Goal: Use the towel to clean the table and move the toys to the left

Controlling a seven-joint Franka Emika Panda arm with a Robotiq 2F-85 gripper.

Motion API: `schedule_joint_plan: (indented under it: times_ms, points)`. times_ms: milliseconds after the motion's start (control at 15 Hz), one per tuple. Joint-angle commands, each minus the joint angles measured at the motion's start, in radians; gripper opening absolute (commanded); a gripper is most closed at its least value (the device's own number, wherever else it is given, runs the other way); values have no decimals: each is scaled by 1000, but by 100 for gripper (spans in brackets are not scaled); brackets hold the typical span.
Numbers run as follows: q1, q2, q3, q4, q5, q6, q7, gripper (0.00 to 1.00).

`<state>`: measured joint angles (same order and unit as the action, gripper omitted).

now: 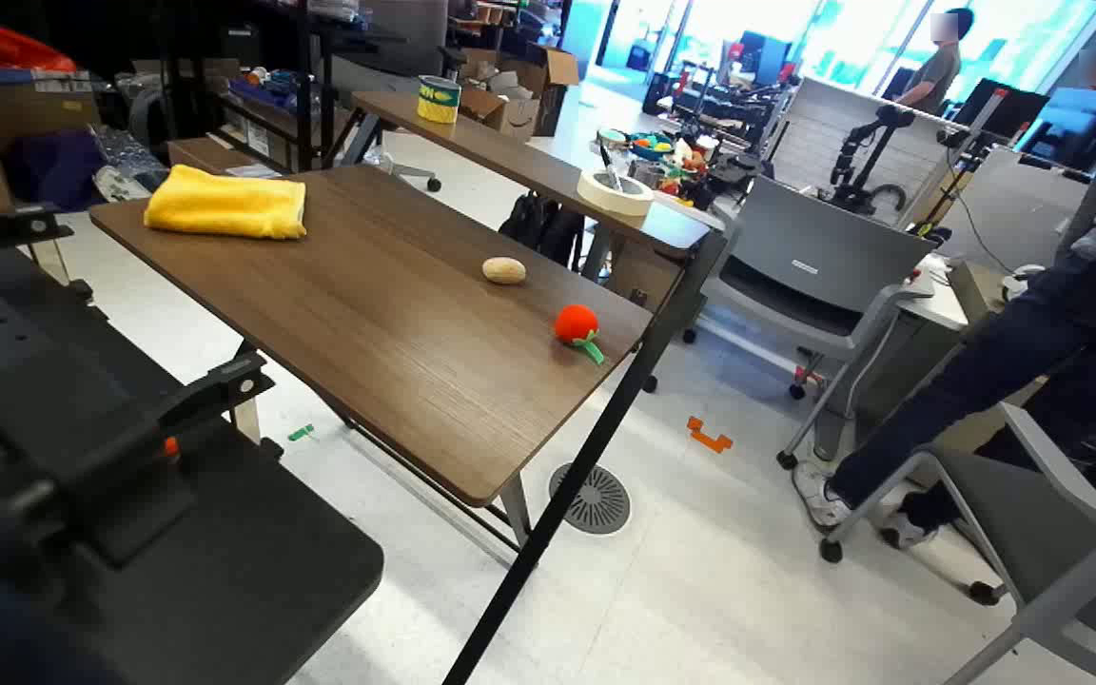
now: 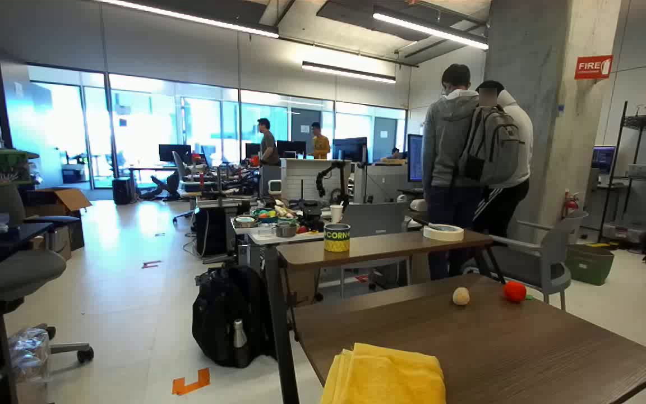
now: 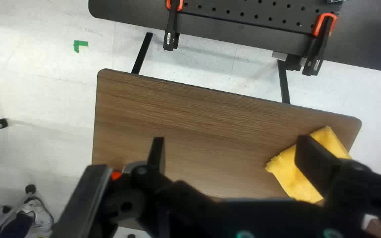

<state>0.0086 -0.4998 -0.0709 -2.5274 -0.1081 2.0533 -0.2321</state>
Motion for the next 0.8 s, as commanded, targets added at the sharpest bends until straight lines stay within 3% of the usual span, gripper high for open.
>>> schedule_joint_plan:
  times_ms: [0, 200, 733]
  points:
    - [-2, 0, 2, 2, 1, -2, -1, 100]
    - [19, 169, 8, 156, 63, -13, 28, 100]
    - [35, 636, 83, 607, 167, -214, 189, 100]
